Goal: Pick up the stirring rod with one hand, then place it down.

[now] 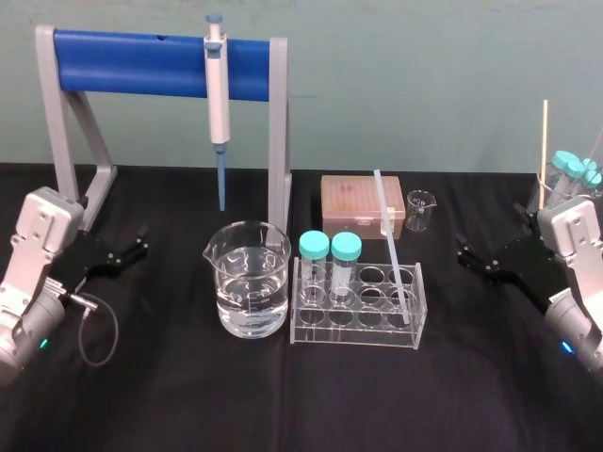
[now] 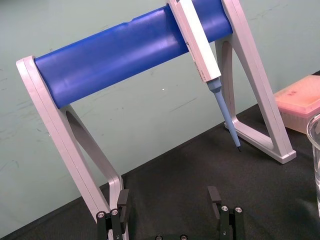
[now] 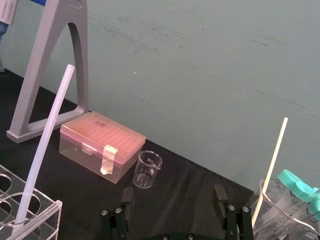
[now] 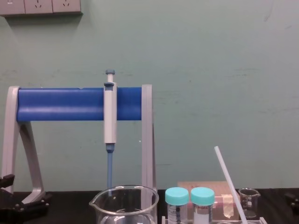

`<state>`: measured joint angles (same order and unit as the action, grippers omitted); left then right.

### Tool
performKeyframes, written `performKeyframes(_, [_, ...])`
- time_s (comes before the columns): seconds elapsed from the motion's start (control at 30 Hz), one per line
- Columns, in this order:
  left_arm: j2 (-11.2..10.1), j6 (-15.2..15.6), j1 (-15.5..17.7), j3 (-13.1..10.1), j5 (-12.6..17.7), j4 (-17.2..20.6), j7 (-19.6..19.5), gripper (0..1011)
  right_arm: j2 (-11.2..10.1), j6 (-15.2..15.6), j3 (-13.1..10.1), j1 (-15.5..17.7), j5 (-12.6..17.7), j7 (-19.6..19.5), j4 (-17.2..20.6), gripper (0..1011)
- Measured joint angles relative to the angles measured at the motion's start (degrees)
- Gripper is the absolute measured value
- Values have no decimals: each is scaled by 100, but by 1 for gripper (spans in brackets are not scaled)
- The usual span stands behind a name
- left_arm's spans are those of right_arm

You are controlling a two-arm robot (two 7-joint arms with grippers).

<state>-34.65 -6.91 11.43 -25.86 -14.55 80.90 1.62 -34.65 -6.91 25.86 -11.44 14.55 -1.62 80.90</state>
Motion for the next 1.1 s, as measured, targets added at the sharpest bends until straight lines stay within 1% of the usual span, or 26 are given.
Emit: performKeyframes(1.1, [0,0,0,0,0,0,0,1000,0,0,0,0,0,0,0,1004])
